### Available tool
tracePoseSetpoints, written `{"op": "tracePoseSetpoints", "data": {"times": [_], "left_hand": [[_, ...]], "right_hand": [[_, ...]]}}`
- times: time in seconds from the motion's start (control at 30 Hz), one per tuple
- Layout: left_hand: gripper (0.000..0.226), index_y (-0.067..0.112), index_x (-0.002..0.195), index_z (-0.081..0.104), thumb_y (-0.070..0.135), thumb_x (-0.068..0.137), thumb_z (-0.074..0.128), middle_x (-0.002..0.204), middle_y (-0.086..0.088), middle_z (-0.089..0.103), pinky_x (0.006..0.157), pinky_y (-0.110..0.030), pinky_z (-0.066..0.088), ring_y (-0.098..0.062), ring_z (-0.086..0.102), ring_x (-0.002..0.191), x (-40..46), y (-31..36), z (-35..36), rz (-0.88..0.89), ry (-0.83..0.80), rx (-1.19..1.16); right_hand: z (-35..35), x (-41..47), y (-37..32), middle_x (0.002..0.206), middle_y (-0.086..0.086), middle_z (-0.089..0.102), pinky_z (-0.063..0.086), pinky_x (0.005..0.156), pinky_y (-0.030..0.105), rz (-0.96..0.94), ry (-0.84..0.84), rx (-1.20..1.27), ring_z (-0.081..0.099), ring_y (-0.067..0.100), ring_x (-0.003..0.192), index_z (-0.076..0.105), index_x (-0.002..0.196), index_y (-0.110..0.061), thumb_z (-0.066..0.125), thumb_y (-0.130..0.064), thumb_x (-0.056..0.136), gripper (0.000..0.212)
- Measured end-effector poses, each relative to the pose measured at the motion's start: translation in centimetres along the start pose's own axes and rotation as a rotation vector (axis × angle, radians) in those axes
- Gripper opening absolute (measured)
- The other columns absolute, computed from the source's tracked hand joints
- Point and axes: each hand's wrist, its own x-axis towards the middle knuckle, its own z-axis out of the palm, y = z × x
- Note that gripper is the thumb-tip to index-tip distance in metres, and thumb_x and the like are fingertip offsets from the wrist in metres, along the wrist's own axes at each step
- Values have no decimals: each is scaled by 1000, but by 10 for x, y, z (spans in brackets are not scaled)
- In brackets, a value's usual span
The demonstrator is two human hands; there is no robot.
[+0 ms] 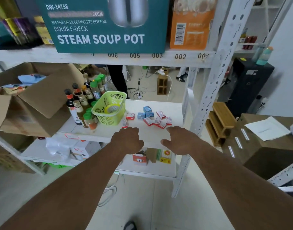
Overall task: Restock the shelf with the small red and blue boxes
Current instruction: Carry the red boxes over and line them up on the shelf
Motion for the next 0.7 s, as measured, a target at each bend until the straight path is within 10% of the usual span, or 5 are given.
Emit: {"op": "tracePoseSetpoints", "data": {"times": [0.7], "left_hand": [[63, 20, 145, 38, 50, 91, 48, 149, -4, 43, 109, -41, 39, -27, 43, 135, 191, -89, 2, 132, -80, -7]], "right_hand": [[8, 177, -38, 151, 3, 46, 46, 105, 41, 156, -39, -27, 49, 24, 132, 40, 147, -20, 51, -58, 93, 67]]}}
